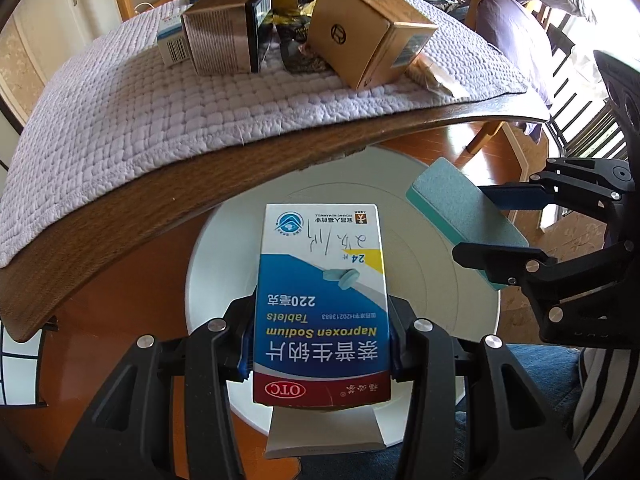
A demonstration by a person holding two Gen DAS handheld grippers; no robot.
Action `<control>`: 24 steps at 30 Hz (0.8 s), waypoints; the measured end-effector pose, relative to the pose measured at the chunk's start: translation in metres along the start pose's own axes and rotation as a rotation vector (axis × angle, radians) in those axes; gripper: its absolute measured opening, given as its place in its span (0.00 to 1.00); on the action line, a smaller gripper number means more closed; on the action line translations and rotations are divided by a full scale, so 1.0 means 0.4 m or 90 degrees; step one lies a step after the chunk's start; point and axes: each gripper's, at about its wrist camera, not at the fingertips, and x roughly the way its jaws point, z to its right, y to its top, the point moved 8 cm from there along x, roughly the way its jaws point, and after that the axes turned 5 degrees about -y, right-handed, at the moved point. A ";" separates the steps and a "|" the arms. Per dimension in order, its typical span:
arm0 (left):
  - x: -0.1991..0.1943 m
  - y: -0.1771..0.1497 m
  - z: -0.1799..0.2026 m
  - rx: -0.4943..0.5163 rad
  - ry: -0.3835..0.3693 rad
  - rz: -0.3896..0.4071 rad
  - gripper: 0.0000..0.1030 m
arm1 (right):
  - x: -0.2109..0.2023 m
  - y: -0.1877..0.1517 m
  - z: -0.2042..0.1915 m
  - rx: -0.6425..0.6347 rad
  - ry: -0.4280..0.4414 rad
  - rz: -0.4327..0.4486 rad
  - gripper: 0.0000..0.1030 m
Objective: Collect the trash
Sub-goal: 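Carry the green sponge with the right tool while the left tool carries the Naproxen box over the bin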
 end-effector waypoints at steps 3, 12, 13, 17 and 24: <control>0.018 -0.010 -0.012 0.001 0.002 -0.009 0.47 | 0.021 0.000 -0.004 0.004 -0.006 -0.008 0.44; 0.056 -0.018 -0.011 0.020 -0.006 -0.023 0.47 | 0.069 -0.002 -0.025 0.032 -0.028 -0.025 0.44; 0.060 -0.019 -0.010 0.024 -0.006 -0.025 0.47 | 0.072 -0.001 -0.030 0.036 -0.031 -0.024 0.44; 0.078 -0.024 -0.005 0.026 -0.009 -0.029 0.47 | 0.083 -0.013 -0.039 0.050 -0.042 -0.020 0.44; 0.090 -0.025 0.004 -0.020 0.021 -0.016 0.47 | 0.095 -0.013 -0.049 0.072 -0.039 -0.010 0.44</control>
